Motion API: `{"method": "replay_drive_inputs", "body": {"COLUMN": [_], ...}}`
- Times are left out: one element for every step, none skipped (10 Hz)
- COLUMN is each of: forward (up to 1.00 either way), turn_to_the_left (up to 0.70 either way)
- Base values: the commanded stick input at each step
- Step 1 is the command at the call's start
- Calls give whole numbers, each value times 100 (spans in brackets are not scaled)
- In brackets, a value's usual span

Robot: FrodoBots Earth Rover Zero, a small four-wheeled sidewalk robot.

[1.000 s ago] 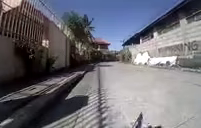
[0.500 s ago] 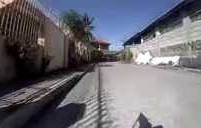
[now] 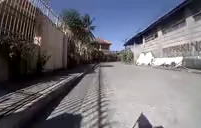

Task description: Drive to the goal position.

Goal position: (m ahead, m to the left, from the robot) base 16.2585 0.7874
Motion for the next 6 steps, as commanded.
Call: {"method": "replay_drive_inputs", "body": {"forward": [70, 70, 70, 70, 70, 70], "turn_to_the_left": [-3, -3, -3, -3, -3, -3]}}
